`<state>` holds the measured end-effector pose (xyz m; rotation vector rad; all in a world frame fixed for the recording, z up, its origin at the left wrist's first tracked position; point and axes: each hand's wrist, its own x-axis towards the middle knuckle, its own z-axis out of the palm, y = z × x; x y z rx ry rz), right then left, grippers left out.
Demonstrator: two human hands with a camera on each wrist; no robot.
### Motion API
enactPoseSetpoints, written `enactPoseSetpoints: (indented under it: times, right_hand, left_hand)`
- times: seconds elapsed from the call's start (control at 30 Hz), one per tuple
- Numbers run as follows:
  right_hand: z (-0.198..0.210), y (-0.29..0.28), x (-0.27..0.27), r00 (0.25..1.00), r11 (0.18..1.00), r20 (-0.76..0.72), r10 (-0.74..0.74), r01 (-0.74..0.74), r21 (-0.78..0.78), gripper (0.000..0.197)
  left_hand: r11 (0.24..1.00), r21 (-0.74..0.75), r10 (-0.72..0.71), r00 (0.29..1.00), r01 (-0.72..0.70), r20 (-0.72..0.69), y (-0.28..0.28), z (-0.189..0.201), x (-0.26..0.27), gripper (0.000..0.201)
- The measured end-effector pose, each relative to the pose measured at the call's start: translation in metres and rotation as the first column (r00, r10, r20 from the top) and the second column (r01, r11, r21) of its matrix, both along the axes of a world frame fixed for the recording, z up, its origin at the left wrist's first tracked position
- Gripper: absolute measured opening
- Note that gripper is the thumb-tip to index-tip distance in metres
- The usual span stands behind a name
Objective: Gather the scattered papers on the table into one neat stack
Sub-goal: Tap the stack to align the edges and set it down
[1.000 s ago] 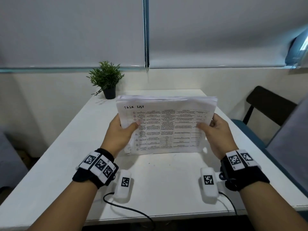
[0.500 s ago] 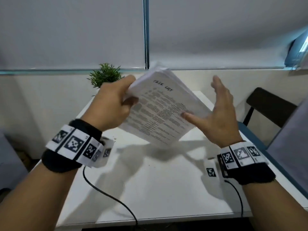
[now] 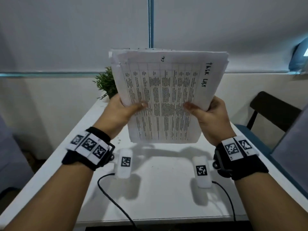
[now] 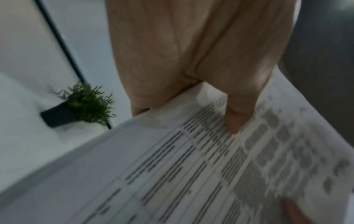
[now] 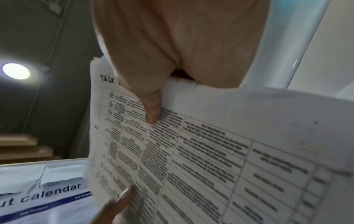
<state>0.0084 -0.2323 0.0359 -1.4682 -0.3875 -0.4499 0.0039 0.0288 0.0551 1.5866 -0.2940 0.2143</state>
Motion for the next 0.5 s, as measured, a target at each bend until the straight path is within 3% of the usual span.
enactPoseSetpoints:
  times: [0.07,0.17,0.27,0.4,0.5]
  right_hand:
    - [-0.001,0.004,0.0,0.999,1.0,0.03,-0.023,0.023,0.003,0.021]
    - [-0.011,0.009,0.001,0.991,0.99,0.06,-0.117,0.121,-0.074,0.018]
    - [-0.04,0.013,0.011,0.976,0.973,-0.121,-0.178,0.156,-0.172,0.021]
    - [-0.091,0.003,0.028,0.888,0.856,-0.376,-0.264,0.036,-0.515,0.035]
    - [-0.099,-0.004,0.033,0.832,0.83,-0.479,-0.279,-0.042,-0.556,0.024]
  left_hand:
    - [0.99,0.053,0.123,0.989,-0.128,0.086,-0.009,-0.003,-0.004,0.037]
    - [0.968,0.018,0.245,0.957,-0.25,0.156,-0.023,-0.013,-0.001,0.032]
    - [0.97,0.022,0.244,0.969,-0.243,-0.03,-0.028,-0.045,0.006,0.036]
    - [0.978,0.189,0.138,0.944,-0.084,-0.298,-0.019,-0.092,0.018,0.041]
    - [0.963,0.268,0.148,0.904,-0.039,-0.401,-0.007,-0.106,0.029,0.042]
